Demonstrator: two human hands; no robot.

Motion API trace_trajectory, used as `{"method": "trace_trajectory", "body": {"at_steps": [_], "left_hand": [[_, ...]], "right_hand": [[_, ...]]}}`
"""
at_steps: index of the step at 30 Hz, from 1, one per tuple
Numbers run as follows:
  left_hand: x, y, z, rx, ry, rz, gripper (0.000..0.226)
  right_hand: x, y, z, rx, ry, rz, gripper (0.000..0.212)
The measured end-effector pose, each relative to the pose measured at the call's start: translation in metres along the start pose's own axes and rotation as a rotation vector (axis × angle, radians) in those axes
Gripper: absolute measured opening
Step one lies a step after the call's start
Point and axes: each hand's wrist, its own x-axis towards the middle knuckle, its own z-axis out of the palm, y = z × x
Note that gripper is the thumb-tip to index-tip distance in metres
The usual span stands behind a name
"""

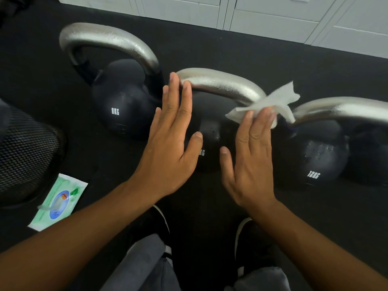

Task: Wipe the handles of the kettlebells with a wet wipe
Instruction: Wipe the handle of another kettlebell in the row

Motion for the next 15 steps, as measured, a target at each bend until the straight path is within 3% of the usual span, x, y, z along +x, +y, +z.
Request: {"method": "trace_trajectory", "body": {"at_steps": [5,15], "left_hand": [[-0.001,0.000,-0.001,-0.026,0.000,0.005,0.083],[-0.005,-0.004,-0.005,-0.016,-0.026,-0.010,0.083]], "right_hand": [[0.022,-0.014,-0.015,-0.128,0.031,-0.157,0.072],[0.004,0.002,-0.011,-0.151,0.008,-0.074,0.073]]}}
